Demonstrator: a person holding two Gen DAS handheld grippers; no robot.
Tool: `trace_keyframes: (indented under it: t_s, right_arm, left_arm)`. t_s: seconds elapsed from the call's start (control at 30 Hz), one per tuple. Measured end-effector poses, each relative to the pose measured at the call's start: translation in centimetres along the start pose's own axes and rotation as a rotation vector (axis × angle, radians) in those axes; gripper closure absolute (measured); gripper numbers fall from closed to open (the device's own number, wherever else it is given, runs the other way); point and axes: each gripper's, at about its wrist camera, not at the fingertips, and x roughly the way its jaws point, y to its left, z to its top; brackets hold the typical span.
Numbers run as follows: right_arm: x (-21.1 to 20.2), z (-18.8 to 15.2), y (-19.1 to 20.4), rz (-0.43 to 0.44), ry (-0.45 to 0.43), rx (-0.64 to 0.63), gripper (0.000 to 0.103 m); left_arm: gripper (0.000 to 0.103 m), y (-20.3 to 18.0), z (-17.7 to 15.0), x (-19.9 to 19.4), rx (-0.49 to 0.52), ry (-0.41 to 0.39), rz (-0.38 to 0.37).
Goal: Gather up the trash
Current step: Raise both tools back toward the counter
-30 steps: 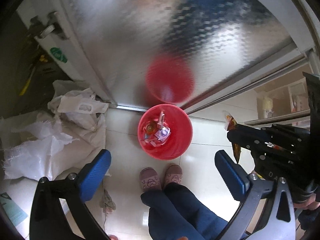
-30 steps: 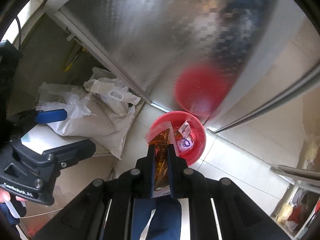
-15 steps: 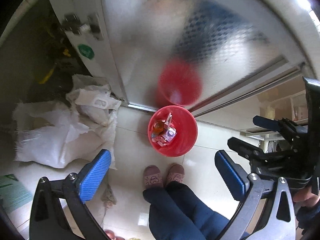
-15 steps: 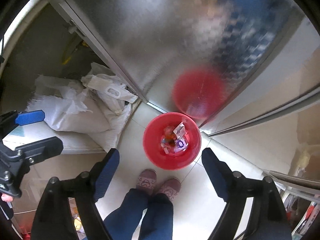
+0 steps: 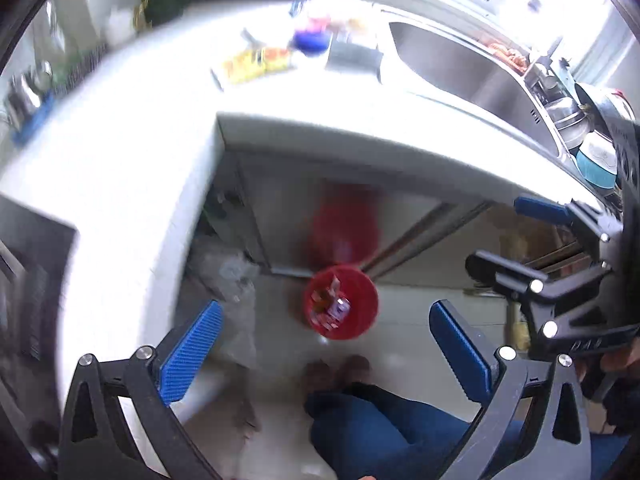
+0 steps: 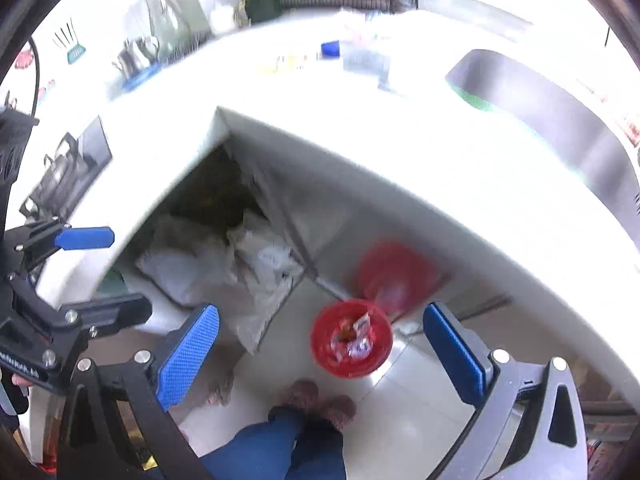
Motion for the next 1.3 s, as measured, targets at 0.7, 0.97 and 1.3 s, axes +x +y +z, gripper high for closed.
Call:
trace_keyframes:
  t_s: [0.7,0.97,1.3]
  right_arm:
    - [-0.1,12.4,-2.0,-0.087,-0.065,0.077,0.001]
    - [4.6,16.1,-2.0,-0.113,0.033,0.136,0.001]
    - [8.2,17.9,-3.0,-0.127,0.121,0.227,0.001]
  left_arm:
    - [0.000,5.2,16.4,0.2,0.260,-0.006,-0.043]
    - [0.000,7.7,21.8,5.4,0.400,0.071,-0.099]
    - [0.003,8.4,23.7,11.0,0.568,0.140,-0.162]
